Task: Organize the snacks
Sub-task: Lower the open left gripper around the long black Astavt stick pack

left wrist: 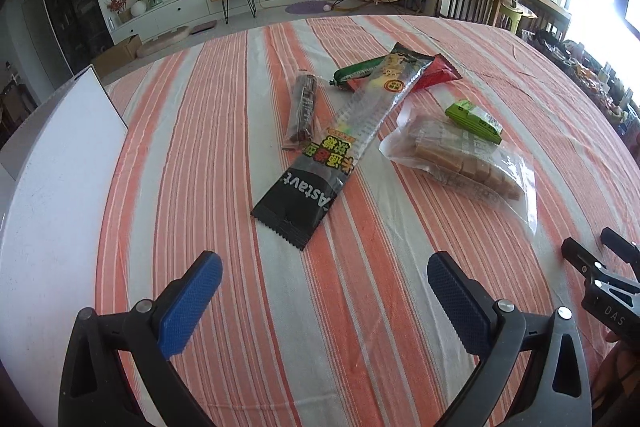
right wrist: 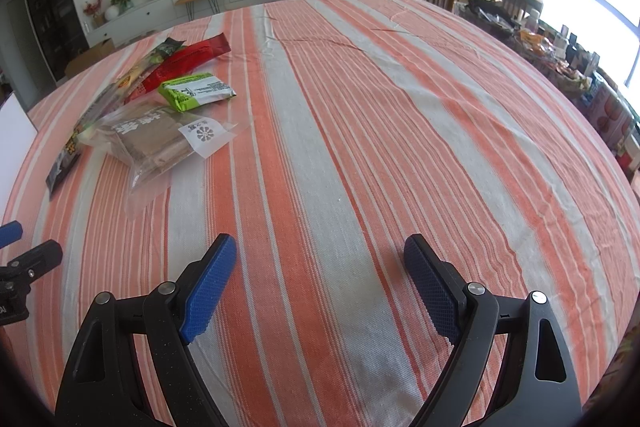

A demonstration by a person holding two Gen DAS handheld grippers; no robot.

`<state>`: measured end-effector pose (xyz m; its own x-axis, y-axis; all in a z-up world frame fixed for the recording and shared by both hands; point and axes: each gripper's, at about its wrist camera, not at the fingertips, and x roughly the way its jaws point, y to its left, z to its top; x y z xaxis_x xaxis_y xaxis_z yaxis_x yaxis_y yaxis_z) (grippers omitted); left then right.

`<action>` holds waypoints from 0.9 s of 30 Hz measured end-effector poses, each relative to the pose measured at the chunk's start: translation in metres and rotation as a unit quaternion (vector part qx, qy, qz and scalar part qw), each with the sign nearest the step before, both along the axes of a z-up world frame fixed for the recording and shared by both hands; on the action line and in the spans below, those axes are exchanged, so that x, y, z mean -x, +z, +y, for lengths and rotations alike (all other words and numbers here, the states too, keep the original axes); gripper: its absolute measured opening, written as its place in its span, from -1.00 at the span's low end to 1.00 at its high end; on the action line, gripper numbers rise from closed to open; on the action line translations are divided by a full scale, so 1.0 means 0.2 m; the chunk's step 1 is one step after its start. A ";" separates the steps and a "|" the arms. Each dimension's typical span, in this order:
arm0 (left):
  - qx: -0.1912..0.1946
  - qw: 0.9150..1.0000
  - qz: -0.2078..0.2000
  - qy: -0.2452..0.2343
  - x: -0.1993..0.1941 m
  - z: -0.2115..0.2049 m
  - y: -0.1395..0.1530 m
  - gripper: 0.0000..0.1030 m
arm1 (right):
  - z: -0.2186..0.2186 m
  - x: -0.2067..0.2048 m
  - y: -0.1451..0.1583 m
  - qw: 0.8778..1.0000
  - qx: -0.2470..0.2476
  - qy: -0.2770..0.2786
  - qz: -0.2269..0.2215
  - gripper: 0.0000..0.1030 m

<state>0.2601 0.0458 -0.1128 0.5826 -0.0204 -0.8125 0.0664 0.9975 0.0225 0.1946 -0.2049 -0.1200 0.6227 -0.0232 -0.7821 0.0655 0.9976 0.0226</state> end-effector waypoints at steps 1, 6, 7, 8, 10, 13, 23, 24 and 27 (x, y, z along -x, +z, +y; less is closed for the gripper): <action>0.002 1.000 0.005 -0.002 -0.08 0.01 0.01 0.97 | 0.00 0.00 0.00 1.000 0.000 0.000 0.000 0.72; 0.007 0.999 0.048 0.003 -0.36 0.05 -0.08 0.45 | 0.00 0.00 0.00 1.000 0.000 0.000 0.000 0.72; 0.024 0.998 0.057 -0.009 -0.38 0.04 -0.09 0.31 | 0.00 0.00 0.00 1.000 0.000 0.000 0.000 0.72; 0.033 0.997 0.063 -0.023 -0.38 0.03 -0.11 -0.05 | 0.00 0.00 0.00 1.000 0.000 0.000 0.000 0.72; -0.006 0.998 0.046 -0.038 -0.33 -0.02 -0.10 -0.45 | 0.00 0.00 0.00 1.000 0.000 0.000 0.000 0.72; 0.000 0.999 0.047 -0.028 -0.17 -0.03 -0.06 -0.61 | 0.00 0.00 0.00 1.000 0.000 0.000 0.000 0.72; 0.085 0.993 0.079 -0.009 0.61 0.09 -0.08 0.76 | 0.00 0.00 0.00 1.000 0.000 0.000 0.000 0.72; 0.077 0.994 0.073 -0.013 0.60 0.08 -0.08 0.76 | 0.00 0.00 0.00 1.000 0.000 0.000 0.000 0.72; 0.052 0.996 0.075 -0.017 0.49 0.05 -0.12 0.76 | 0.00 0.00 0.00 1.000 0.000 0.000 0.000 0.72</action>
